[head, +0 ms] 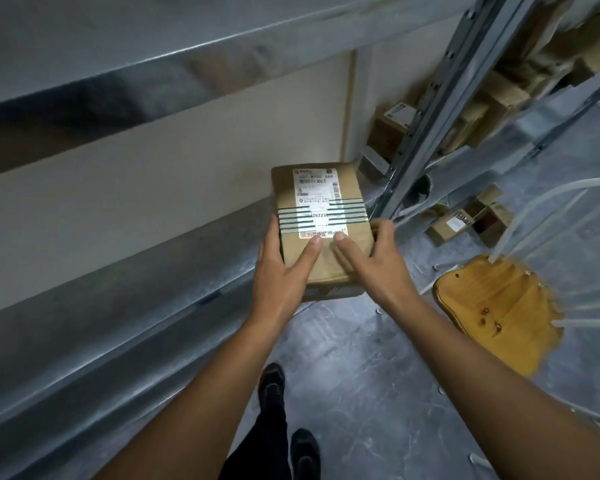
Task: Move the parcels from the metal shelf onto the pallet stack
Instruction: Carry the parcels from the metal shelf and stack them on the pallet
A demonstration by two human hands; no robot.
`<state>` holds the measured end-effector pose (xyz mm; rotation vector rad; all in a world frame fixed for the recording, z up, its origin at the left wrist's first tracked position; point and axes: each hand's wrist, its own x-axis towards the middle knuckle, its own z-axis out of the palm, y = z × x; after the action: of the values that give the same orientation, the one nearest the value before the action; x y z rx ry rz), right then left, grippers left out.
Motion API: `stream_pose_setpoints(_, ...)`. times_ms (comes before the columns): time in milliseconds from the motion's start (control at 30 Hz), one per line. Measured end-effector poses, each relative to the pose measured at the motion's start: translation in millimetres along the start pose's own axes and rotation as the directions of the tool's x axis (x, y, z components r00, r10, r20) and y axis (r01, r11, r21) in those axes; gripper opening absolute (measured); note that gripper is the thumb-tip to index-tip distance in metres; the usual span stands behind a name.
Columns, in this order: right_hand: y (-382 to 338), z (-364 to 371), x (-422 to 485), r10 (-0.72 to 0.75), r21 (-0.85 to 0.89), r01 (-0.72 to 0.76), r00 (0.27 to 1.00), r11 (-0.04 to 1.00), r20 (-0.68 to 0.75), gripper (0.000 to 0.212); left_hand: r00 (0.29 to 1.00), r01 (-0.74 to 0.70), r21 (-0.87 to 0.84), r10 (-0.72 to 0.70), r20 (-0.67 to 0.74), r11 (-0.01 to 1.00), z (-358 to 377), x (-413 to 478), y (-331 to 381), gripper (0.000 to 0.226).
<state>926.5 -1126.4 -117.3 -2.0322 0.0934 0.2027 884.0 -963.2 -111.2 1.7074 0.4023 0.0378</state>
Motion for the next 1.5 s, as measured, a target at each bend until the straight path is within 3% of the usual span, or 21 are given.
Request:
stream_pose_setpoints(133, -9.4, 22.0, -39.7, -0.139, 0.042, 0.136, 0.986, 0.99, 0.096, 0.063, 0.993, 0.009, -0.042, -0.014, -0.118, 0.999, -36.9, -47.0, -8.1, 0.079)
stream_pose_setpoints(300, -30.0, 65.5, -91.1, -0.221, 0.041, 0.218, 0.942, 0.975, 0.251, 0.079, 0.963, -0.003, -0.073, -0.017, -0.269, 0.997, -98.0, -110.4, -21.9, 0.07)
stream_pose_setpoints(633, -105.8, 185.8, -194.2, -0.411, 0.078, 0.42, 0.805, 0.904, 0.427, 0.064, 0.834, -0.087, -0.144, -0.007, -0.552, 0.986, -233.8, -227.5, -44.9, 0.078)
stream_pose_setpoints(733, -129.6, 237.8, -235.6, -0.449, 0.089, 0.47, 0.745, 0.878, 0.494, 0.062, 0.777, -0.113, -0.134, 0.003, -0.629, 0.985, -289.6, -265.4, -58.7, 0.067)
stream_pose_setpoints(1067, -201.2, 453.5, -426.0, -0.525, 0.192, 0.559, 0.528, 0.807, 0.668, 0.058, 0.563, -0.076, -0.12, -0.056, -0.824, 0.99, -514.9, -423.9, -128.6, 0.067)
stream_pose_setpoints(1333, -249.1, 598.2, -578.2, -0.529, 0.282, 0.583, 0.309, 0.762, 0.79, 0.055, 0.321, -0.036, -0.184, -0.163, -0.933, 0.982, -655.6, -548.7, -180.7, 0.064)
stream_pose_setpoints(1500, -270.4, 683.2, -644.1, -0.52, 0.33, 0.605, 0.164, 0.724, 0.838, 0.053, 0.162, -0.037, -0.243, -0.234, -0.959, 0.969, -727.0, -595.9, -218.2, 0.076)
